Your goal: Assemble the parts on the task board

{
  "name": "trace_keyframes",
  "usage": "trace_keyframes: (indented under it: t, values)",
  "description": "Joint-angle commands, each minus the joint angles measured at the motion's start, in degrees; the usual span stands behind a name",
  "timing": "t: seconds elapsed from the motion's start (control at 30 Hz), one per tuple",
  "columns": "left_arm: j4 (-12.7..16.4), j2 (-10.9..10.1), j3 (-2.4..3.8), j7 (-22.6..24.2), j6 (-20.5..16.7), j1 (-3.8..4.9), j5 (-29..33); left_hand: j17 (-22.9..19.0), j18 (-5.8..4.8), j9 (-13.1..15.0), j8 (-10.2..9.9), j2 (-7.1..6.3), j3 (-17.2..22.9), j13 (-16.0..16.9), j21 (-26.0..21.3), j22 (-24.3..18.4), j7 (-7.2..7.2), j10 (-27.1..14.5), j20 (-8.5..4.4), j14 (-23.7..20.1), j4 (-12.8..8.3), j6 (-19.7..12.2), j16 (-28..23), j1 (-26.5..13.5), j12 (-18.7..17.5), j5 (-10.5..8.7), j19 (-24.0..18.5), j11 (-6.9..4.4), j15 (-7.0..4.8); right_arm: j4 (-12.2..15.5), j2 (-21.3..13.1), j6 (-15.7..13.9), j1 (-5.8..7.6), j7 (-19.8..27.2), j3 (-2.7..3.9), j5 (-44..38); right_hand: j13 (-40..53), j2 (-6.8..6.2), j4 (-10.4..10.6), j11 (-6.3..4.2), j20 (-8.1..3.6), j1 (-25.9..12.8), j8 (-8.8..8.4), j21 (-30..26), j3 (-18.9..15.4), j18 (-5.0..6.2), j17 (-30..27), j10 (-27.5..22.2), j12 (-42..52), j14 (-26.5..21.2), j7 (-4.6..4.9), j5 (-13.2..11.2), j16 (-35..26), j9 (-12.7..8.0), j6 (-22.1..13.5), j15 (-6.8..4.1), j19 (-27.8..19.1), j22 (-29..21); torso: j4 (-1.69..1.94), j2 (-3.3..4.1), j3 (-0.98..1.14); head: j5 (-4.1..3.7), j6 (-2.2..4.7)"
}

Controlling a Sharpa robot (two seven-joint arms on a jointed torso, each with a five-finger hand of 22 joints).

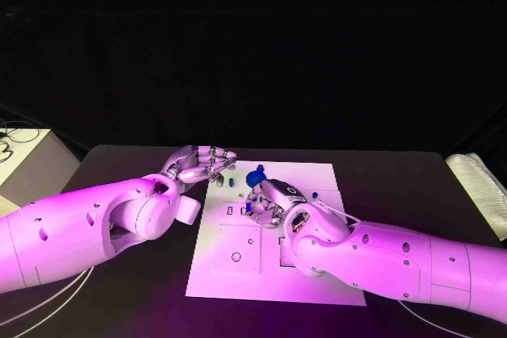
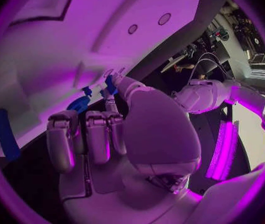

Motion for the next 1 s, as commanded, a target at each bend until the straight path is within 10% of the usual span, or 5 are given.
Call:
trace_keyframes:
  t: [0.03, 1.0]
  values:
    - [0.2, 0.0, 0.04, -0.2, -0.1, 0.04, -0.1, 0.9, 0.14, 0.2, 0.5, 0.33, -0.2, 1.1, 0.5, 0.3, 0.02, -0.8, -0.02, 0.5, 0.2, -0.5, 0.3, 0.0, 1.7, -0.07, 0.6, -0.03, -0.05, -0.1, 0.1, 0.5, -0.24, -0.4, -0.02, -1.9, 15.1, 0.08, -0.2, -0.27, -0.02, -0.5, 0.97, 0.1, 0.2, -0.4, 15.1, 6.0, 0.1, 6.0, -1.44, 0.2, 0.4, 2.2, 1.9, 0.34, 6.0, 15.1, 0.01, -0.05, 0.0, 0.14, -0.17]
    - [0.5, -0.6, 0.03, -0.7, 0.4, 0.05, -0.3, 2.2, 0.09, 0.5, 1.1, 0.22, -0.1, 2.6, 0.9, 0.6, 0.05, -2.3, -0.01, 1.0, 0.4, -0.9, 0.5, 0.0, 4.2, -0.07, 0.7, 0.0, -0.03, -1.5, 0.6, 1.6, -0.82, -1.2, -0.28, -4.0, 15.1, -1.2, -0.2, 0.02, 0.28, -2.5, 1.19, 0.1, 0.2, -0.4, 15.1, 6.0, 0.1, 6.0, -1.15, 0.1, 0.4, 2.2, 1.1, 0.6, 6.0, 15.1, -0.03, 0.07, 0.11, 0.36, -0.01]
